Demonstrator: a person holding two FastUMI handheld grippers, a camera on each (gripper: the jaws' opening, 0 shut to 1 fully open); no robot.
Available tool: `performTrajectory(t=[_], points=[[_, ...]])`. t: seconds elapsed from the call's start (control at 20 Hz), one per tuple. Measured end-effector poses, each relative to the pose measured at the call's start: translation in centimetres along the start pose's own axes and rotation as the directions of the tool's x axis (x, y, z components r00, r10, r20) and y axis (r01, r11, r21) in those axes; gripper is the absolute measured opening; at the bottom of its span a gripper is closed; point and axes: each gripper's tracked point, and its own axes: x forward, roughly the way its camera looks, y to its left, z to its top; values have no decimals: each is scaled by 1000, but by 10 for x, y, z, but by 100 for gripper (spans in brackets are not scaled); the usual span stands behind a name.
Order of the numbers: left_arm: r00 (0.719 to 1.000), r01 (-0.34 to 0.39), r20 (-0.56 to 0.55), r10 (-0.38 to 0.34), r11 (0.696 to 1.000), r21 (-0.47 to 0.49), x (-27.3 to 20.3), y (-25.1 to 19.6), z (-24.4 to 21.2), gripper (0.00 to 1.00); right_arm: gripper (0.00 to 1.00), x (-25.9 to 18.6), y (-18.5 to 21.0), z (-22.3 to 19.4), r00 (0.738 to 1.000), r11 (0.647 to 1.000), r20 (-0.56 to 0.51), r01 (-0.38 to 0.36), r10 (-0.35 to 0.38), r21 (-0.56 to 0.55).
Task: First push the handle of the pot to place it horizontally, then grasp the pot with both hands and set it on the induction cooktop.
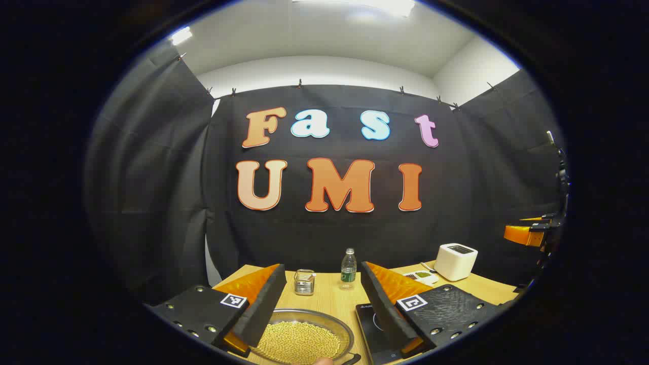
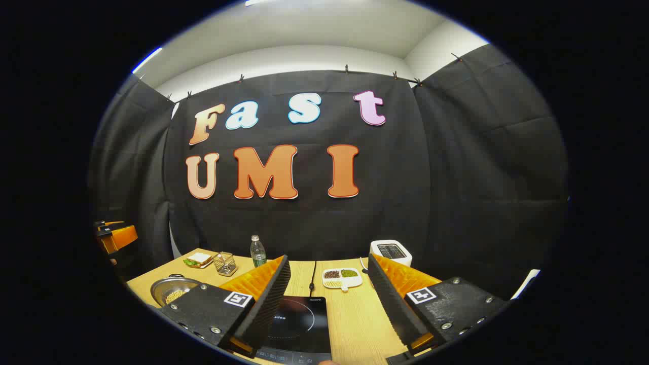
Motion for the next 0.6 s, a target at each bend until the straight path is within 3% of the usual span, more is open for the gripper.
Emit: performTrajectory(t=[0.6], points=[[999,26,-23,-27,1000,-7,-2,-5,-4,89,95,-2,-5,-4,1000,1000,-1,6,-6,7]])
